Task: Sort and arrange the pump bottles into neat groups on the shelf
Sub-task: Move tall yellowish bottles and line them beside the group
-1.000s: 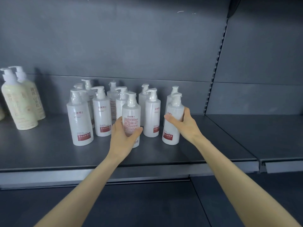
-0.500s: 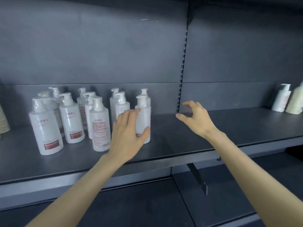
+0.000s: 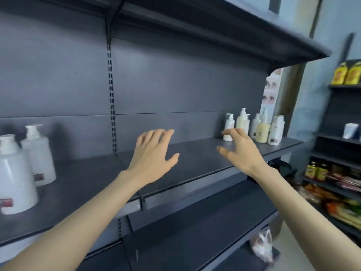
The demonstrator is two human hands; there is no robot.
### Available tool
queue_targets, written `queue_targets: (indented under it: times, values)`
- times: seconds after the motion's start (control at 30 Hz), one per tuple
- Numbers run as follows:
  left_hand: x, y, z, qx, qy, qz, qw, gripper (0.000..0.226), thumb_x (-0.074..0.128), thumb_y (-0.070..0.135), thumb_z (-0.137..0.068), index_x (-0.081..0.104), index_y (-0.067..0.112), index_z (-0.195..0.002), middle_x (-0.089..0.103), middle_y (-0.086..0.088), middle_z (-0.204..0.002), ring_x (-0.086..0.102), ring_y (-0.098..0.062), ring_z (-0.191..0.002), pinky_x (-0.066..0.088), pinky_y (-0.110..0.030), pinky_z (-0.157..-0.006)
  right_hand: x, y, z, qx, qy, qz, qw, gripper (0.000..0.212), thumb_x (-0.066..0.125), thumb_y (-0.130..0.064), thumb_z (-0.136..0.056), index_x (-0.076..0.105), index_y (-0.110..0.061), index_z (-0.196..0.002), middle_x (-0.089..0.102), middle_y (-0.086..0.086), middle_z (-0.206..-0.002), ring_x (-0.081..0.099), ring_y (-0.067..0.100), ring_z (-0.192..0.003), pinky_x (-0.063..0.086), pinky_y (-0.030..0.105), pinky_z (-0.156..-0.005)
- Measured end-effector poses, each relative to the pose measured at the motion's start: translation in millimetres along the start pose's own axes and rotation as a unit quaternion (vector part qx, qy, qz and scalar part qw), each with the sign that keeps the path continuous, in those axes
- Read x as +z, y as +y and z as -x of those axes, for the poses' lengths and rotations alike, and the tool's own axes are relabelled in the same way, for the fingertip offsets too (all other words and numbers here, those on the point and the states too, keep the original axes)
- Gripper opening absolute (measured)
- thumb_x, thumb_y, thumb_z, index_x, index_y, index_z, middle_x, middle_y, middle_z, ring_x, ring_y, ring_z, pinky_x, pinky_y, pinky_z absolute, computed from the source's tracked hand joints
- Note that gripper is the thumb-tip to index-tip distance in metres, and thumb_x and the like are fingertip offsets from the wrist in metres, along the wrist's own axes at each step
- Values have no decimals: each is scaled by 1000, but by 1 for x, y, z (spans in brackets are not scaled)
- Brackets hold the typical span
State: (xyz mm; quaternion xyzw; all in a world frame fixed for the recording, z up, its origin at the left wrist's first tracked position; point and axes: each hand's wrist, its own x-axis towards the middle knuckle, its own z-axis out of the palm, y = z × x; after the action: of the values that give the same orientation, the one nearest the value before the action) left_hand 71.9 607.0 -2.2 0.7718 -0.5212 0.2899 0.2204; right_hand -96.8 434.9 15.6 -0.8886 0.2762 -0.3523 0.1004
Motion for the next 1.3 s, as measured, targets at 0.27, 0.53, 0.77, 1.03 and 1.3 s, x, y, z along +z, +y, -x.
queue_targets:
  times: [0.27,0.53,0.77,1.03,1.3]
  values:
    - [79,107,-75,45,-31,28,998,62,46,47,-91,26,23,-144,37,3,-144,29,-18,-135,13,-36,-114,-53,134,-17,36,-7,61,997,50,61,-30,-88,44,-15,-133,40,0,-140,44,23,-124,44,40,-96]
    - [138,147,-173,69,-27,21,997,63,47,46,-91,26,21,-145,40,2,-141,30,-19,-135,12,-39,-116,-64,224,-88,26,18,87,996,46,61,-28,-88,47,-14,-130,42,0,-137,48,21,-113,37,25,-82]
    - [213,154,-250,79,-26,25,996,62,46,47,-91,26,22,-145,41,3,-140,31,-19,-133,13,-37,-116,-38,291,-167,27,13,94,995,50,60,-34,-89,44,-16,-133,41,0,-138,43,24,-123,41,35,-87]
    - [303,165,-340,57,-36,52,996,60,50,47,-89,32,22,-141,46,2,-134,37,-20,-128,20,-34,-109,-10,371,-255,25,-4,86,996,53,60,-30,-88,42,-14,-135,42,4,-140,42,26,-125,40,36,-98]
    - [386,171,-394,-16,-55,49,997,63,50,53,-87,31,24,-139,48,2,-131,43,-21,-120,27,-34,-104,34,447,-328,9,-29,35,999,52,59,-33,-88,42,-15,-134,42,2,-138,42,24,-122,40,37,-96]
